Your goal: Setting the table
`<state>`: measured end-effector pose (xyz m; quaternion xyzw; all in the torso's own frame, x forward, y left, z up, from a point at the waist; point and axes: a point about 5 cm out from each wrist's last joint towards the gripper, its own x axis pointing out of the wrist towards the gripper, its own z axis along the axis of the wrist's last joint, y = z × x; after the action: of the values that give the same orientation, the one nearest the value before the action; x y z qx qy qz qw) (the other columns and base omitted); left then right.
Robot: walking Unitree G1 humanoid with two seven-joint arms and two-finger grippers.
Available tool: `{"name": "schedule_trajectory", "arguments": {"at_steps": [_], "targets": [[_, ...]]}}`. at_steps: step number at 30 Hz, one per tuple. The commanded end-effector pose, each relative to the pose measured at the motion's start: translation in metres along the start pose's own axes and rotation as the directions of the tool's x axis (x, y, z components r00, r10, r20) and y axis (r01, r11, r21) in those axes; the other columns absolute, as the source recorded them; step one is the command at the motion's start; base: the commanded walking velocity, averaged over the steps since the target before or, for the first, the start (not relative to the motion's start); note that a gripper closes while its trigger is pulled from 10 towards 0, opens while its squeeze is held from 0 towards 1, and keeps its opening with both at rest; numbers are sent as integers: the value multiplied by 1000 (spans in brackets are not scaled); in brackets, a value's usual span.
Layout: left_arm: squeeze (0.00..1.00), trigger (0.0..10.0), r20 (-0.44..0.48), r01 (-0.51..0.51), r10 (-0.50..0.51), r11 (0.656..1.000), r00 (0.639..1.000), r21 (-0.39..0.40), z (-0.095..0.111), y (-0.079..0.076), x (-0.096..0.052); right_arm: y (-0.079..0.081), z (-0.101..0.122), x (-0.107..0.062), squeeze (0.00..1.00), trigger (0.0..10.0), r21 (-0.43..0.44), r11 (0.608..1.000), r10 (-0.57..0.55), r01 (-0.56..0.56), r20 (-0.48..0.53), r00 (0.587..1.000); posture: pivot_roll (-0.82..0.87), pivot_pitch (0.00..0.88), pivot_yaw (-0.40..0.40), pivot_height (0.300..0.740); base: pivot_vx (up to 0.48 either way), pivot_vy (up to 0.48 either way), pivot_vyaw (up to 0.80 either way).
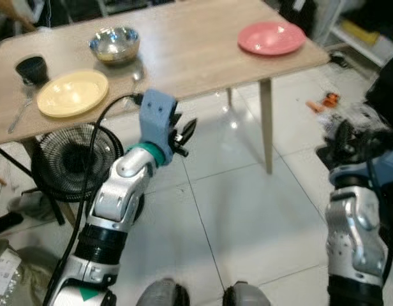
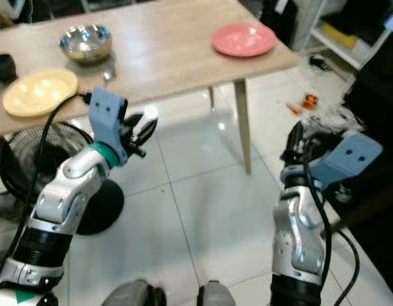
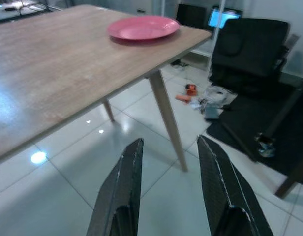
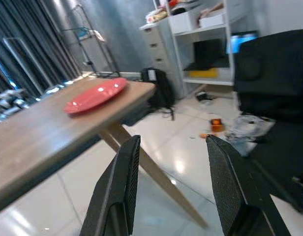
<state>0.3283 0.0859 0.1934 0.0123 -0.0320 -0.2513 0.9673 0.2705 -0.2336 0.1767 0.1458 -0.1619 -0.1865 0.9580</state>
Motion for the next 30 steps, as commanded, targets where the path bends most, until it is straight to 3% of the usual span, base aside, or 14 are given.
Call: {"name": "schedule_trajectory", "arguments": {"at_steps": [1, 20, 26, 30], "targets": [[0, 10000, -24, -19, 19, 1000, 1000, -2, -7, 5, -4, 3, -3, -2, 0, 10000, 0, 1000, 4, -4, -11, 1000, -39, 8, 125, 740, -405, 0, 0], [0, 10000, -19, -14, 14, 1000, 1000, -8, -6, 3, -2, 2, -2, -2, 0, 10000, -8, 1000, 5, -5, -9, 1000, -42, 14, 124, 740, -401, 0, 0], [0, 10000, -23, -23, 23, 1000, 999, -12, -7, 4, -2, 2, -3, -2, 0, 10000, -11, 1000, 9, -9, -13, 1000, -42, 14, 124, 740, -200, 0, 0], [0, 10000, -23, -29, 28, 999, 999, -23, -7, 4, -1, 2, -4, -2, 0, 10000, -6, 1000, 14, -14, -20, 1000, -44, 14, 124, 740, 0, 0, -800]]}}
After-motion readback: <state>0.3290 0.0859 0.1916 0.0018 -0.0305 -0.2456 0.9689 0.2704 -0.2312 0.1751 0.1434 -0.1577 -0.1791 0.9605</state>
